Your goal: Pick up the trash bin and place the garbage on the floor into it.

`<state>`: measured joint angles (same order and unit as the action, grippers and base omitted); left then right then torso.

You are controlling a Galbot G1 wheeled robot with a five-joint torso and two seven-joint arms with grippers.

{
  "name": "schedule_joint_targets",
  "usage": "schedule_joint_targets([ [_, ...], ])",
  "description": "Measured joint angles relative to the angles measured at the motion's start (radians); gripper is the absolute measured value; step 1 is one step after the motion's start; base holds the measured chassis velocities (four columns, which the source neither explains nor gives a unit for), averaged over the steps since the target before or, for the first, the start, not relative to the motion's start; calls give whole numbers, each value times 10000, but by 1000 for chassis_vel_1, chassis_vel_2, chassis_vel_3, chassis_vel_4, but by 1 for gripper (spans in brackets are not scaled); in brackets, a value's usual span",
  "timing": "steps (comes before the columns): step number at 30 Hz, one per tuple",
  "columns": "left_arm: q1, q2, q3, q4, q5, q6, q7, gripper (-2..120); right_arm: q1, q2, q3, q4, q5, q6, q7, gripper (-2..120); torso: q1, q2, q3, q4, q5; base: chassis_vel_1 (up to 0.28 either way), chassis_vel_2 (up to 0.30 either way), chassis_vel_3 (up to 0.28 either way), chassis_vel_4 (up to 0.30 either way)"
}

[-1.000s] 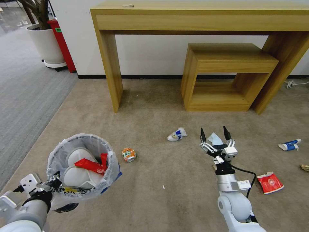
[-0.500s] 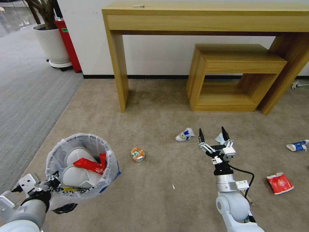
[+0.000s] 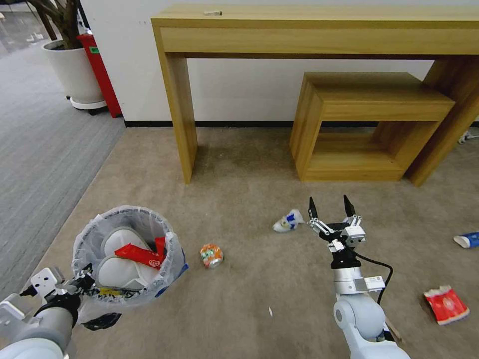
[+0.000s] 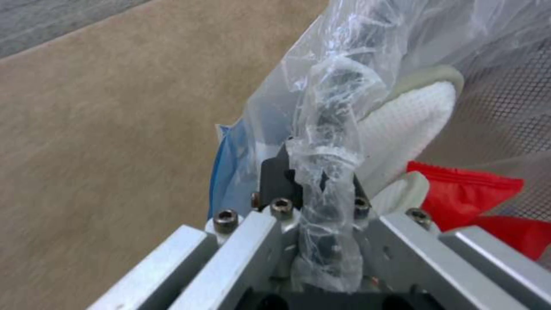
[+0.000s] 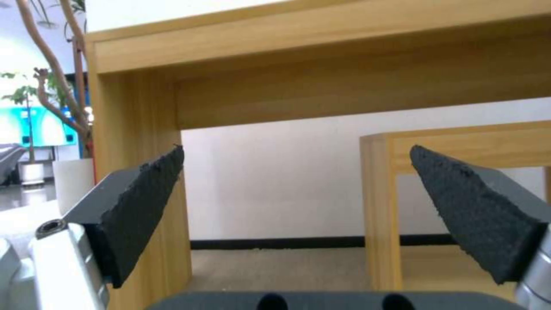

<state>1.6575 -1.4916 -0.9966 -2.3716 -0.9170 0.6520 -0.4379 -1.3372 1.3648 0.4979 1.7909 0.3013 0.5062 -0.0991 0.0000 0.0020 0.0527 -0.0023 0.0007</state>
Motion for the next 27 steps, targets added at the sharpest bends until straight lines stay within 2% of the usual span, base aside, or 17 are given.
schedule_joint_targets([
  [11, 23, -36, 7, -16, 24, -5, 9, 1, 58, -77, -179, -83, 46, 22, 22, 100, 1, -1, 2, -1, 1, -312, 312, 293, -318],
  [15, 78, -74, 66, -75, 79, -12, 9, 1, 8, -163, -353, -76, -29, 9, 57, 100, 3, -1, 5, -1, -1, -188, 175, 142, -142],
  [23, 215, -122, 80, -256, 120, -13, 9, 1, 22, -400, -851, -212, -574, -650, 209, 100, -1, 1, -5, -1, 0, 35, -36, -34, 38],
  [27, 283, -123, 35, -318, 121, -14, 8, 1, 71, -595, -1082, -307, -622, -1411, 27, 100, 0, 1, -3, 0, 0, 20, -7, -9, 12],
])
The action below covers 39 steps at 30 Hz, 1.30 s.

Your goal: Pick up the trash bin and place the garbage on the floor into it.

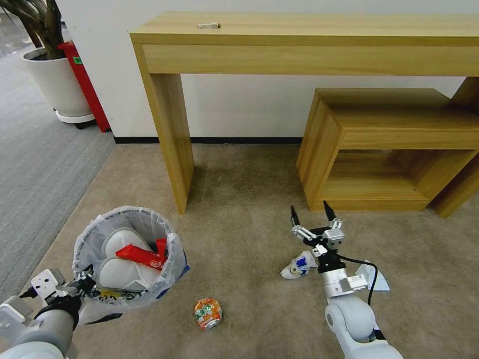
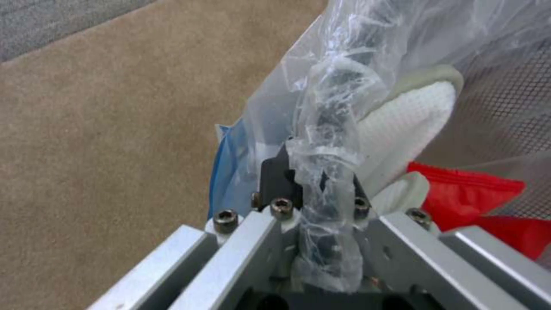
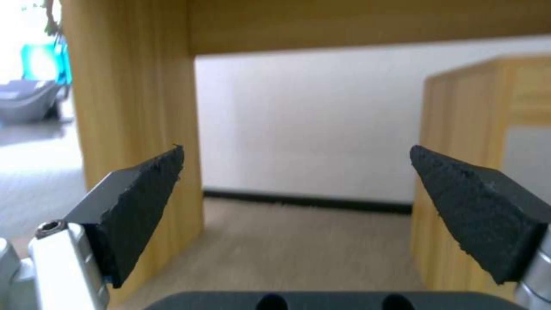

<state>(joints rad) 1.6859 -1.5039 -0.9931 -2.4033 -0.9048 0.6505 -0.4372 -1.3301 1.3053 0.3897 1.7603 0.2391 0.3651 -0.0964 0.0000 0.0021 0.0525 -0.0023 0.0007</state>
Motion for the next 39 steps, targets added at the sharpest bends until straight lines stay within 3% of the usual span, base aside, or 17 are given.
schedule_joint_targets([
  [11, 60, 17, -23, -91, 67, -3, -25, 1, 166, -1294, -1465, 197, 10, -2781, 107, 100, 0, 0, 1, -1, 2, 0, 0, 0, 0],
  [14, 52, -4, 61, -91, 168, -3, -26, 1, 649, -1874, -2078, -231, -174, -2965, -746, 100, 0, 0, 2, -2, 1, 0, 0, 0, 0],
  [21, 41, -44, 168, -95, 279, -2, -27, 1, 1534, -1941, -2603, -1053, -238, -4159, -1674, 100, 0, 0, 2, -1, 1, 0, 0, 0, 0],
  [24, -19, -58, 160, 9, 305, -2, -29, 1, 2334, -1882, -2723, -1960, -757, -3613, -4303, 100, 0, 0, 2, -1, 0, 0, 0, 0, 0],
  [25, -19, -58, 160, 9, 305, -2, -29, 1, 2334, -1882, -2723, -1960, -757, -3613, -4303, 100, 0, 0, 2, -1, 0, 0, 0, 0, 0],
  [27, -65, -101, 189, 41, 336, -8, -29, 1, 2914, -1842, -2719, -2596, -1133, -3051, -6346, 100, 0, 0, 2, -1, 2, 0, 0, 0, 0],
  [28, -65, -101, 189, 41, 336, -8, -29, 1, 2914, -1842, -2719, -2596, -1133, -3051, -6346, 100, 0, 0, 2, -1, 2, 0, 0, 0, 0],
  [31, -86, -183, 272, 54, 393, -30, -25, 1, 3790, -1731, -2952, -3300, -1811, -2785, -8588, 100, 0, -1, 3, -3, -1, 0, 0, 0, 0],
  [35, -65, -224, 211, 56, 418, -55, -21, 1, 4486, -1238, -3370, -3827, -3006, -2488, -9689, 100, 0, -1, 3, 0, -1, 0, 0, 0, 0],
  [39, -35, -254, 84, 16, 407, -66, -19, 1, 4831, -877, -3887, -4096, -3731, -2500, -9805, 100, 0, -1, 3, 0, -1, 0, 0, 0, 0],
])
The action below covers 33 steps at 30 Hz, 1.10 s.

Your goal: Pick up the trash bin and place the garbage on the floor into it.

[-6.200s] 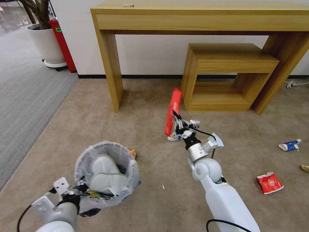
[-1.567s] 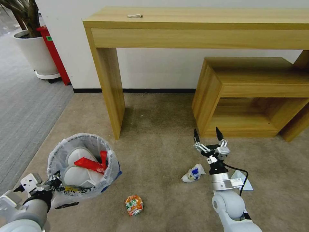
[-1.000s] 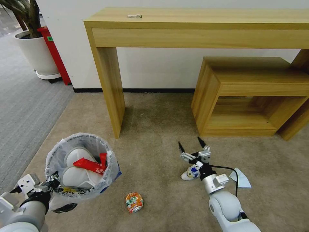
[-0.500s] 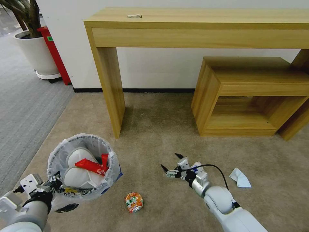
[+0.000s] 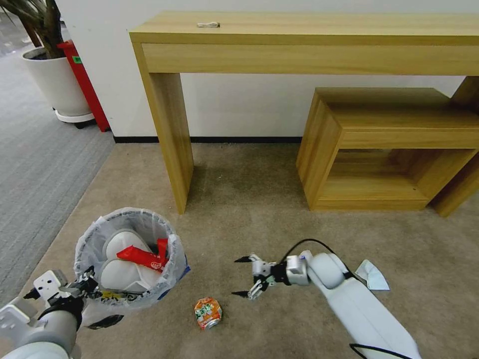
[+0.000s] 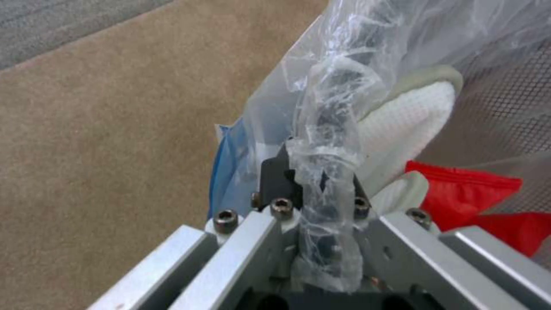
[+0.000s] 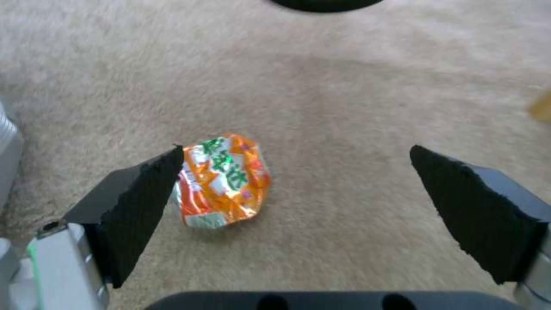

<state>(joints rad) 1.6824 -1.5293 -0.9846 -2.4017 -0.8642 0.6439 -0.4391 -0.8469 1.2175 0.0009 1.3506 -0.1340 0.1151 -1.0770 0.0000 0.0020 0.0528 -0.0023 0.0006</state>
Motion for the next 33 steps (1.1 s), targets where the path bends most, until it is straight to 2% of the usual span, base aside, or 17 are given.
schedule_joint_targets([
  [4, 115, -48, -142, -83, -15, -15, 4, 1, 253, 418, -579, -378, -500, -211, 50, 100, 0, 0, 0, 0, 0, 0, 0, 0, 0],
  [12, 219, -192, -33, -193, 149, -37, 8, 1, 358, 996, -1042, -1121, -737, -482, 453, 100, 0, 0, -1, -1, 0, 0, 0, 0, 0],
  [21, 188, -256, 156, -297, 356, -37, 8, 1, 268, 1118, -1038, -1596, -1007, -478, 840, 100, 0, 0, -1, -2, 1, 0, 0, 0, 0],
  [33, 301, -436, 349, -470, 613, -42, 5, 1, 72, 1104, -972, -2014, -1743, 163, 677, 100, 0, 1, -1, -2, 2, 0, 0, 0, 0],
])
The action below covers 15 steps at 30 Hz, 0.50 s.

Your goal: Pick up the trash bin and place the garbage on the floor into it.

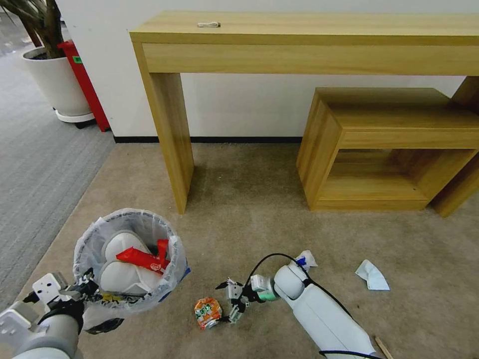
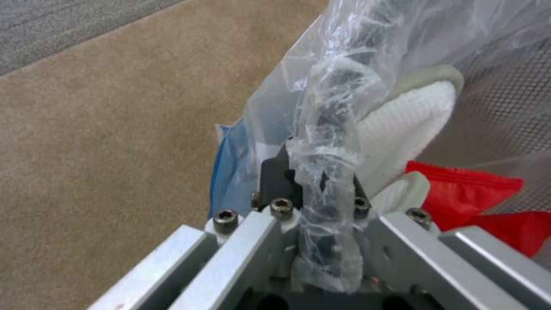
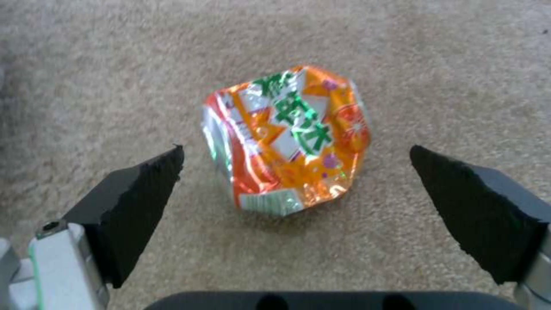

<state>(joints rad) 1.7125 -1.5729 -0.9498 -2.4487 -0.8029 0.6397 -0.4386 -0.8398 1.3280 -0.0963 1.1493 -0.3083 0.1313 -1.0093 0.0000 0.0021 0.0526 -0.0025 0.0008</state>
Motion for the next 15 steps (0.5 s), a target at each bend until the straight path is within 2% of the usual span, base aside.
schedule_joint_targets([
  [7, 125, -69, -18, -150, 35, -12, 0, 1, 32, 160, 19, -120, -514, 550, -370, 100, 0, 0, 0, 1, 0, 0, 0, 0, 0],
  [15, 122, -46, -70, -163, 41, -12, 1, 1, 248, 343, 40, -467, -859, 755, -467, 100, 0, 0, 0, 1, 0, 0, 0, 0, 0],
])
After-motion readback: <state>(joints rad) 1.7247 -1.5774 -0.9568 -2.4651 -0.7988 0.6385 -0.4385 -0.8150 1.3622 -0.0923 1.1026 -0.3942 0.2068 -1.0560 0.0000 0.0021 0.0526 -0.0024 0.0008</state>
